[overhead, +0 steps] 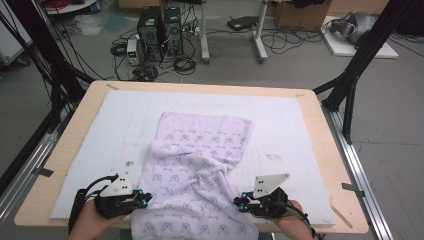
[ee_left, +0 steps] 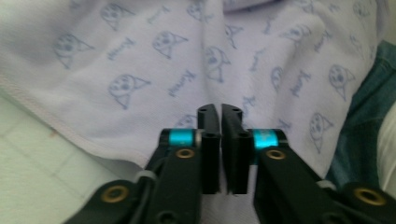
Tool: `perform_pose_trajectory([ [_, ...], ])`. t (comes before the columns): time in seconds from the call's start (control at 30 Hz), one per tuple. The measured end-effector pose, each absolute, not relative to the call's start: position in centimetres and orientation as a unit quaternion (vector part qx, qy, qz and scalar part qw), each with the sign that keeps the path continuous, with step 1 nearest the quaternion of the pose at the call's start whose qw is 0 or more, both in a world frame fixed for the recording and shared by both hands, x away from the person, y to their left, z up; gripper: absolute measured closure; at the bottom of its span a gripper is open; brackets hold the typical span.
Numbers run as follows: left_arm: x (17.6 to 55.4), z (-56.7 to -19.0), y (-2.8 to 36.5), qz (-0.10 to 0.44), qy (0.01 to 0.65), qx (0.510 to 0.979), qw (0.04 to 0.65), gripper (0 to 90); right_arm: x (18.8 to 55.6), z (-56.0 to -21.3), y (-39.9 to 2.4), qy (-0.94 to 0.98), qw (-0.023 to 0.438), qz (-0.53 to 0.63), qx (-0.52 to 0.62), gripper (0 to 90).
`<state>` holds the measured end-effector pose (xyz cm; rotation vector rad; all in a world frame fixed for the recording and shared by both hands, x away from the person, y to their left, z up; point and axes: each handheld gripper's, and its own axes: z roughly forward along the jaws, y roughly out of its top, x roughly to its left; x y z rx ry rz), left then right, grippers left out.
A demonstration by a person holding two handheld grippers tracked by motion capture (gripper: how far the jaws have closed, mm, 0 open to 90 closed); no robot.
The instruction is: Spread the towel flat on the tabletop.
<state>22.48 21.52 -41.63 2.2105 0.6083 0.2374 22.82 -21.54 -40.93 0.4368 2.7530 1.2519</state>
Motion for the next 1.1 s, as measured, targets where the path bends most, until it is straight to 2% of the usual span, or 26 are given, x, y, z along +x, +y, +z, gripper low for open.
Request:
perform_pose_trajectory([
  [0.13, 24.2, -41.6, 20.7, 0.104, 0.244, 0.872, 0.411, 70.0, 24.4, -40.7, -21.2, 0.895, 0.066, 0.410, 0.164, 75.4],
  [0.43, 27.2, -42.8, 19.4, 0.118, 0.268, 0.870, 0.396, 64.7, 28.4, -43.4, -18.0, 0.912, 0.074, 0.367, 0.166, 74.9],
  [0.5, 27.7, -43.1, 19.5, 0.119, 0.279, 0.871, 0.386, 62.4, 28.6, -43.8, -17.7, 0.915, 0.072, 0.361, 0.163, 77.9],
  [0.57, 28.0, -43.5, 19.5, 0.117, 0.284, 0.874, 0.377, 62.5, 28.7, -43.9, -17.8, 0.915, 0.060, 0.364, 0.164, 85.4],
  [0.63, 28.1, -43.7, 19.3, 0.113, 0.284, 0.879, 0.367, 63.8, 28.5, -43.8, -18.0, 0.915, 0.061, 0.365, 0.161, 88.7],
  [0.9, 27.9, -44.0, 19.5, 0.111, 0.286, 0.874, 0.376, 64.1, 26.8, -43.1, -20.7, 0.911, 0.069, 0.367, 0.174, 89.4],
  [1.1, 27.9, -44.0, 19.5, 0.113, 0.290, 0.871, 0.380, 64.0, 27.2, -42.8, -20.5, 0.906, 0.072, 0.378, 0.176, 78.6],
])
